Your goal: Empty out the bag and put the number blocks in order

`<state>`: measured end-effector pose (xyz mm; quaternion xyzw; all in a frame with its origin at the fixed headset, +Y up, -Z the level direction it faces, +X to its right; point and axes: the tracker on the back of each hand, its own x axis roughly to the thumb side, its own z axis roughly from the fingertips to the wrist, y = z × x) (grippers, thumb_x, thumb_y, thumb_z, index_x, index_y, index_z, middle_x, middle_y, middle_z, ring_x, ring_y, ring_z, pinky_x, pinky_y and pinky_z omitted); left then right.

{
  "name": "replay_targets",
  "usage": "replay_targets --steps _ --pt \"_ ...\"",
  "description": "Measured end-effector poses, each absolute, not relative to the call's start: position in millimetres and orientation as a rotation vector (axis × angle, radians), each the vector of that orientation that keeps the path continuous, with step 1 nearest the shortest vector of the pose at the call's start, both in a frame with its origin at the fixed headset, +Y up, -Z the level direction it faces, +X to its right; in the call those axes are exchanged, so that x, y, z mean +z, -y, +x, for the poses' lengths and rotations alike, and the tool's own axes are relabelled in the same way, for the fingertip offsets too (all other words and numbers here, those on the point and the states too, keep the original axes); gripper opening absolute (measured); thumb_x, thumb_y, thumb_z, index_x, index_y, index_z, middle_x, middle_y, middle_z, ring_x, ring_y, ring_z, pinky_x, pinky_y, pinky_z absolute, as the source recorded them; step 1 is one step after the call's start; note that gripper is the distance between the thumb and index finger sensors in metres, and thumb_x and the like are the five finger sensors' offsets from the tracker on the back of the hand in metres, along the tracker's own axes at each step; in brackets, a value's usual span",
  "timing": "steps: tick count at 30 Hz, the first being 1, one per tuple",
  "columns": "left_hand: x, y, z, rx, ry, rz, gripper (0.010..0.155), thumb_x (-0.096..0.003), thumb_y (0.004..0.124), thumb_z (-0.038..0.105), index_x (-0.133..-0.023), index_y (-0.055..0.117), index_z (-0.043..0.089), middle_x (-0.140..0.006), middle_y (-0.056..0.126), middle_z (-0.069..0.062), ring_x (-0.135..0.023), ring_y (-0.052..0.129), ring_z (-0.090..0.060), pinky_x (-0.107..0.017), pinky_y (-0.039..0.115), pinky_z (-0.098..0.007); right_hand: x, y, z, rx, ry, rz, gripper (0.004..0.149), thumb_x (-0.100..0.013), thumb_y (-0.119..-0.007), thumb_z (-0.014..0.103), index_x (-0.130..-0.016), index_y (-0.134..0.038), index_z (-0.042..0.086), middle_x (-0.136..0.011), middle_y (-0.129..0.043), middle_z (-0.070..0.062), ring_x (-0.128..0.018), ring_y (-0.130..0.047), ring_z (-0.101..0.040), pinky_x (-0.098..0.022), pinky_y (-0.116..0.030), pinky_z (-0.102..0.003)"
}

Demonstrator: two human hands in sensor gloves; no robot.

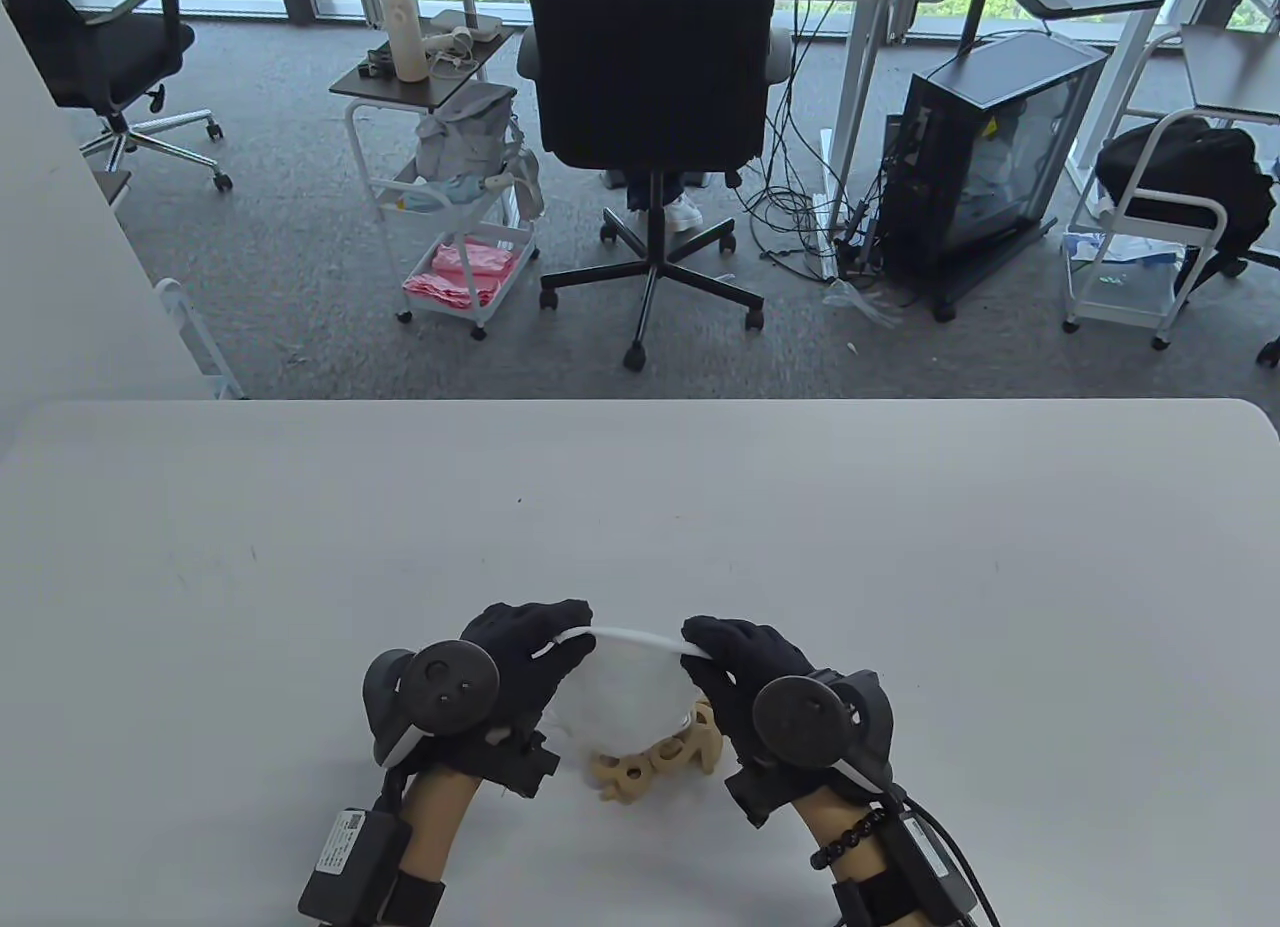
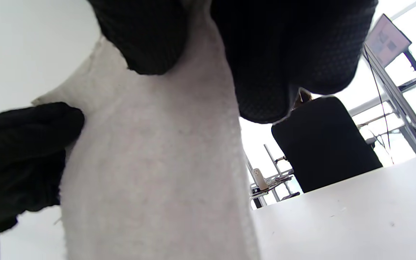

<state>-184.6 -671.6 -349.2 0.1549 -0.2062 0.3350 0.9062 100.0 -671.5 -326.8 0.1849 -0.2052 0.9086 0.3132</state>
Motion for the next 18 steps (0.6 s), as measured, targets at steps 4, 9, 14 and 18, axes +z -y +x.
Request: replay_targets --steps 4,9,14,18 --pt "-352 670 -191 0.821 0.465 0.24 0.057 -0.0519 0.075 0.053 -0.098 0.079 0.021 -0.091 0.092 -0.007 -0.082 0.099 -0.035 -0.067 0.071 -0.068 -326 661 116 2.174 0.538 0.393 0.035 -0.052 -0.081 0.032 -0.084 -0.084 0.016 -0.075 -0.097 -0.008 -0.06 -0.103 -0.029 -0.049 -0.091 -0.047" --pt "-359 680 -198 0.83 0.483 0.088 0.083 -0.05 0.067 0.065 -0.115 0.053 0.015 -0.114 0.063 -0.021 -0.099 0.077 -0.05 -0.069 0.063 -0.073 -323 647 143 1.958 0.51 0.287 0.035 -0.053 -0.081 0.032 -0.084 -0.084 0.015 -0.073 -0.097 -0.008 -0.057 -0.104 -0.027 -0.046 -0.092 -0.045" --pt "-358 679 -188 0.88 0.575 -0.032 0.094 -0.0475 0.064 0.071 -0.117 0.044 0.011 -0.116 0.055 -0.026 -0.102 0.07 -0.054 -0.07 0.06 -0.075 -329 652 158 1.841 0.378 0.25 0.035 -0.053 -0.081 0.031 -0.084 -0.085 0.014 -0.066 -0.098 -0.007 -0.049 -0.104 -0.022 -0.041 -0.093 -0.042" --pt "-353 674 -175 0.874 0.627 -0.109 0.097 -0.0454 0.062 0.073 -0.115 0.05 0.007 -0.11 0.069 -0.023 -0.094 0.083 -0.05 -0.067 0.067 -0.071 -336 662 150 1.822 0.255 0.26 0.036 -0.053 -0.082 0.031 -0.083 -0.085 0.013 -0.063 -0.099 -0.007 -0.045 -0.105 -0.02 -0.038 -0.094 -0.04"
